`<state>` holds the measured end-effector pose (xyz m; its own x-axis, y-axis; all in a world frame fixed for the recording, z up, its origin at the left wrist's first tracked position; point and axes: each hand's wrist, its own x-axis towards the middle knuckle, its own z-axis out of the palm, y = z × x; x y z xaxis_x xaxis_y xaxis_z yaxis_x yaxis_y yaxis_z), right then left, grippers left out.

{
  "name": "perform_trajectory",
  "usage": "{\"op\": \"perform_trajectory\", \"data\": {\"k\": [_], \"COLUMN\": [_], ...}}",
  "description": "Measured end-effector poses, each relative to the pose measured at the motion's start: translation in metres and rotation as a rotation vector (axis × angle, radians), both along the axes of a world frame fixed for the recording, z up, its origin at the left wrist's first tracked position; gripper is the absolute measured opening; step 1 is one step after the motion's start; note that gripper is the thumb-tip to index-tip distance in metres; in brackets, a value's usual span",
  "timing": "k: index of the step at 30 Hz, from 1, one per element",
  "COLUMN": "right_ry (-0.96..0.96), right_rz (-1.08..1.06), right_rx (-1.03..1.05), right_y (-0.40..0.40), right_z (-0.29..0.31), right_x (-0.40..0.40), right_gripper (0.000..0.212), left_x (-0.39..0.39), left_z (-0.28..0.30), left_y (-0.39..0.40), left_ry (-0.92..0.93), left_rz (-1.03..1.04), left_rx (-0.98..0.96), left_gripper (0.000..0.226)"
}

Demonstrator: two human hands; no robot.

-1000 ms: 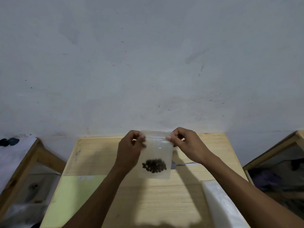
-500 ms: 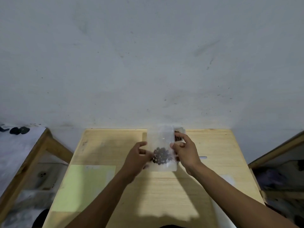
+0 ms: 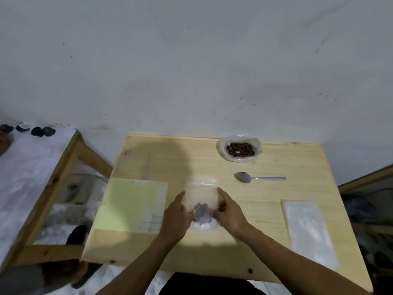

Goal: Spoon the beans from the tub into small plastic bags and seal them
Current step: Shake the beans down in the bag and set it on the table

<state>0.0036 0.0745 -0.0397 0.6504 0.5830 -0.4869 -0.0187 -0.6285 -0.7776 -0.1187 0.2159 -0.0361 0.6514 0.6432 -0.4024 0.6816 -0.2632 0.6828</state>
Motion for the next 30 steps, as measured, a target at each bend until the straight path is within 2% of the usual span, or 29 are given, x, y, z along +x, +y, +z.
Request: {"op": "perform_trajectory", "data": {"k": [4, 5, 11, 14, 17, 19, 21, 23, 25, 30], "right_ry": [-0.108, -0.113, -0.179, -0.198, -0.224, -0.259, -0.279, -0.291, -0.298, -0.343], "right_rz": [0.000, 0.003, 0.051, 0.064, 0.029, 0.001, -0.040, -0.118, -0.199, -0.386], "right_rx": [-0.052, -0.061, -0.153, -0.154, -0.161, -0.146, -0.150, -0.205, -0.251, -0.369], "right_y": [0.005, 0.006, 0.015, 0.018, 0.014, 0.000, -0.023, -0.052, -0.082, -0.154], "right_z": [-0.013, -0.018, -0.020, -0.023, -0.019, -0.009, 0.001, 0.008, 0.013, 0.022], "right_x": [-0.014, -0.016, -0.026, -0.029, -0.029, -0.027, -0.022, -0.014, -0.003, 0.028], "right_gripper": [0.039, 0.036, 0.061, 0.057, 0.051, 0.048, 0.060, 0.066, 0.064, 0.059], "left_x": [-0.008, -0.008, -0.009, -0.011, -0.013, -0.012, -0.005, 0.010, 0.031, 0.088], "left_z": [-0.017, -0.019, -0.025, -0.023, -0.018, -0.011, 0.000, 0.010, 0.016, 0.012], "left_y": [0.001, 0.000, -0.004, -0.002, 0.002, 0.002, -0.002, -0.010, -0.025, -0.081], "left_ry": [0.057, 0.061, 0.163, 0.172, 0.130, 0.056, -0.036, -0.104, -0.134, -0.029], "left_rz": [-0.083, -0.091, -0.118, -0.117, -0.111, -0.120, -0.148, -0.196, -0.235, -0.388], "left_rx": [0.056, 0.058, 0.135, 0.103, 0.111, 0.136, 0.150, 0.114, 0.037, -0.176], "left_gripper": [0.075, 0.073, 0.064, 0.064, 0.059, 0.049, 0.031, 0.019, 0.015, 0.025]}}
